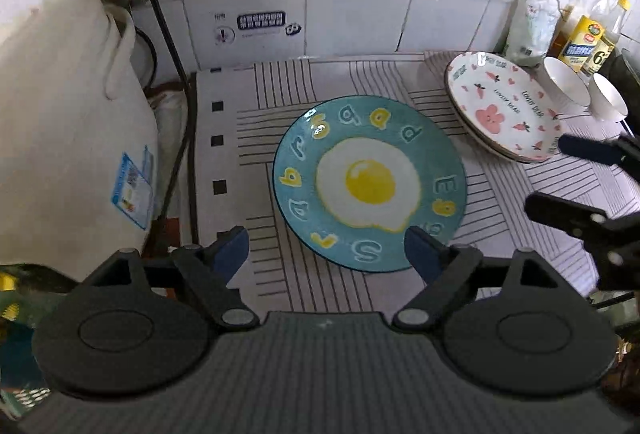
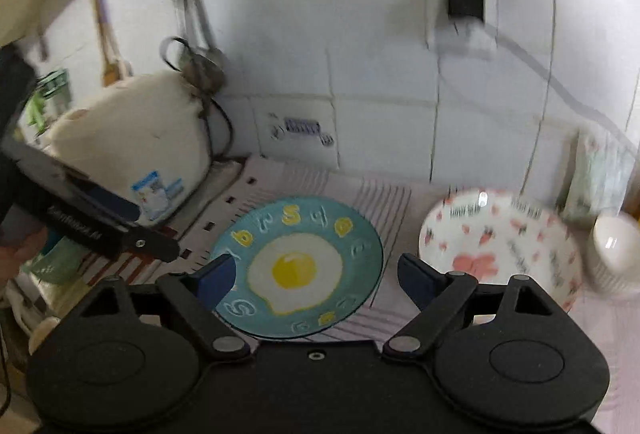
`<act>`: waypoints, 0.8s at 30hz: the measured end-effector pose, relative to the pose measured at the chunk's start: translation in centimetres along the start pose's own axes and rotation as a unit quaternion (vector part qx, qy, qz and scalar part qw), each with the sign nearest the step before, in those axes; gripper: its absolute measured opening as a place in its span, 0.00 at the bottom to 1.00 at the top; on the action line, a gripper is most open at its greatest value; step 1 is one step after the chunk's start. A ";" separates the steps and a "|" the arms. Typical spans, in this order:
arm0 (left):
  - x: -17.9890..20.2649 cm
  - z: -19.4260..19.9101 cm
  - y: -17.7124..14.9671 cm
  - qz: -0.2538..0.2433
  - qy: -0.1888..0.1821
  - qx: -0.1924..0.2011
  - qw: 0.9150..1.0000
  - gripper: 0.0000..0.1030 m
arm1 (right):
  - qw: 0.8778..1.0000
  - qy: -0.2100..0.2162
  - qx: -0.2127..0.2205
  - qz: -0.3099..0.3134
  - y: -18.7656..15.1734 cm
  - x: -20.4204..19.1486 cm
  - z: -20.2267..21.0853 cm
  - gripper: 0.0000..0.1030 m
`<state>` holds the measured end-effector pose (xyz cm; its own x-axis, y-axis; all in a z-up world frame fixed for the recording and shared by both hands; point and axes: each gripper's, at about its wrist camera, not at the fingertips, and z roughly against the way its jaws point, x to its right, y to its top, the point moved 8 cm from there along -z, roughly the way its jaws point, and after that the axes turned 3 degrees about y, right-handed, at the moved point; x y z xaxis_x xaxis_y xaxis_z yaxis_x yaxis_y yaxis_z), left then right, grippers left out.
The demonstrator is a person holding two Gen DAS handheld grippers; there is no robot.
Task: Organize plates and bowls
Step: 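Grasp the rim of the blue egg plate with both grippers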
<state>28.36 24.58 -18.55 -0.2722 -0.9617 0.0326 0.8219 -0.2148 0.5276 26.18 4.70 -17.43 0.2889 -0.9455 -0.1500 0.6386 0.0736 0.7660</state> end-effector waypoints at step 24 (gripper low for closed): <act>-2.0 -9.9 -0.3 0.048 -0.030 -0.063 0.996 0.63 | 0.976 -0.005 -0.028 -0.215 -5.5 2.7 -10.3 0.42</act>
<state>33.62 24.90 -27.20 -0.2148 -0.9680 0.1300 0.9009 -0.1450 0.4092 30.77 5.00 -28.48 -0.0221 -0.8959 -0.4438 0.7379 -0.3141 0.5974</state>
